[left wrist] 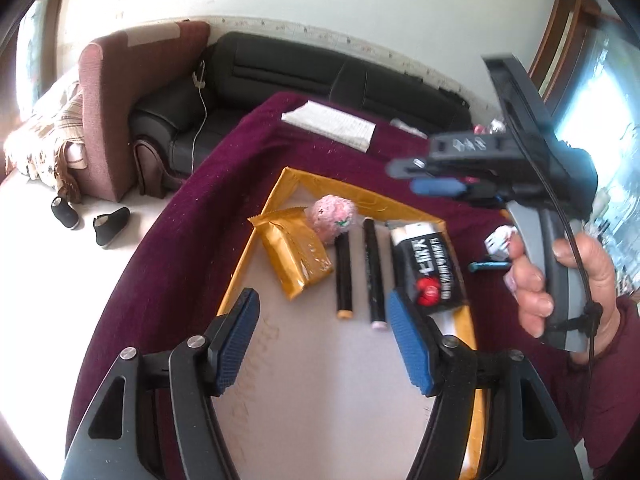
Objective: Organize objects
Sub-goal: 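Release the yellow packet in the tray while the right tool drops the pink ball there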
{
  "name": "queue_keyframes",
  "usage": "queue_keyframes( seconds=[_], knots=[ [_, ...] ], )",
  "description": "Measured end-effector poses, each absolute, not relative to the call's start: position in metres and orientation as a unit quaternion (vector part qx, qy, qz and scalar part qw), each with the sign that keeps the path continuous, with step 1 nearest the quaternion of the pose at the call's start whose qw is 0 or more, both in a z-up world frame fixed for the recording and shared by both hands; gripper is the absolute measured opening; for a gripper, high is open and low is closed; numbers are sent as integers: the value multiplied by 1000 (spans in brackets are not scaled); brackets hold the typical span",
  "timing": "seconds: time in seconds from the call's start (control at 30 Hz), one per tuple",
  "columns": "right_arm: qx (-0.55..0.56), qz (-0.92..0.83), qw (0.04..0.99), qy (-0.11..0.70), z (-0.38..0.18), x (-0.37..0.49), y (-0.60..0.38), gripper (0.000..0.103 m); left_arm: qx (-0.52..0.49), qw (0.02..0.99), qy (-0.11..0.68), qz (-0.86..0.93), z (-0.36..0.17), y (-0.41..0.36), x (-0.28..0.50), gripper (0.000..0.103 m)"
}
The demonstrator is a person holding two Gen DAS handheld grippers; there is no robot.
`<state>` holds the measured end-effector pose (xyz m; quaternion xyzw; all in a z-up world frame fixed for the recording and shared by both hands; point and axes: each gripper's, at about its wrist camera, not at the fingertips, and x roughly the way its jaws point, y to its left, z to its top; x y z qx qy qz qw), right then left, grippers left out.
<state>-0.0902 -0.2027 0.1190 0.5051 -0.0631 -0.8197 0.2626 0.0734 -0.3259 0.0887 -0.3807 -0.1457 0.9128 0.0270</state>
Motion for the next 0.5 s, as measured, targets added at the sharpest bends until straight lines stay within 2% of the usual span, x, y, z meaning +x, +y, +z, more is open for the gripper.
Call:
queue_keyframes(
  seconds=[0.2,0.3,0.5],
  knots=[
    [534,-788,292,-95,106,-60,-177,43,-342,37,-197,918,89,-332,106,63],
    [547,-788,268,-93,89,-52,-170,43,-335,17,-230,914,86,-336,126,63],
    [454,-832,300,-106,112,-5,-144,45,-335,-23,-241,911,90,-332,148,63]
  ],
)
